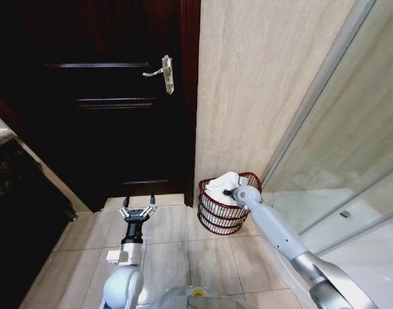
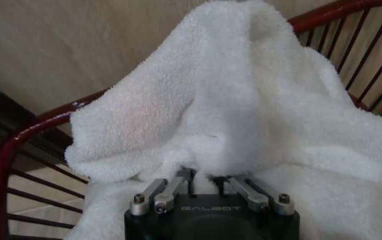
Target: Discard the used towel into the hamper.
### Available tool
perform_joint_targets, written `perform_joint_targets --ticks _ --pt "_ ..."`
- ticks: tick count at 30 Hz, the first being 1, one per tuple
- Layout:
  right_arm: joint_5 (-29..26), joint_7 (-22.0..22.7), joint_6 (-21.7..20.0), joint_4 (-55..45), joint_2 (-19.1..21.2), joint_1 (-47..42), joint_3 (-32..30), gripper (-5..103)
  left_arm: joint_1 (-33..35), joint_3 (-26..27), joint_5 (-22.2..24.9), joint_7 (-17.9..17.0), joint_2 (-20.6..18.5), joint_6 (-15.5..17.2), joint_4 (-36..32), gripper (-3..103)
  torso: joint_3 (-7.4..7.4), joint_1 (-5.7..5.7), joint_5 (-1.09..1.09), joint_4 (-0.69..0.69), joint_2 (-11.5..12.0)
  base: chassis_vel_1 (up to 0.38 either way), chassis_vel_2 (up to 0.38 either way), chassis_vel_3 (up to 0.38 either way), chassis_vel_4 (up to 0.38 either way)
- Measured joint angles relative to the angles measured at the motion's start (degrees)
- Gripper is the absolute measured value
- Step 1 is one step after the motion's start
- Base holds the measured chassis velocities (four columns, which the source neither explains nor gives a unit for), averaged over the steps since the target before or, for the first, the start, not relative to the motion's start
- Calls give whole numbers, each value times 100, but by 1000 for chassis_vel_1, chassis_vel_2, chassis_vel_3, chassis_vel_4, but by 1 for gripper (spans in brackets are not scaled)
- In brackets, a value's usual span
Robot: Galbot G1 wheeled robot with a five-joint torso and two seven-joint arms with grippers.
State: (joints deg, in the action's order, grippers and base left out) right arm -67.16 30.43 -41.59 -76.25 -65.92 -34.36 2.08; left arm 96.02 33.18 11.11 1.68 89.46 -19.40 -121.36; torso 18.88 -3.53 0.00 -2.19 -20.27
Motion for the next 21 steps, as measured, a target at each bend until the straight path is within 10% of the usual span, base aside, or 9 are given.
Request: perform_joint_targets --ticks 21 --pt "197 42 -3 400 -198 157 151 98 -12 -34 -15 27 51 -6 -19 100 0 0 1 0 0 0 0 0 0"
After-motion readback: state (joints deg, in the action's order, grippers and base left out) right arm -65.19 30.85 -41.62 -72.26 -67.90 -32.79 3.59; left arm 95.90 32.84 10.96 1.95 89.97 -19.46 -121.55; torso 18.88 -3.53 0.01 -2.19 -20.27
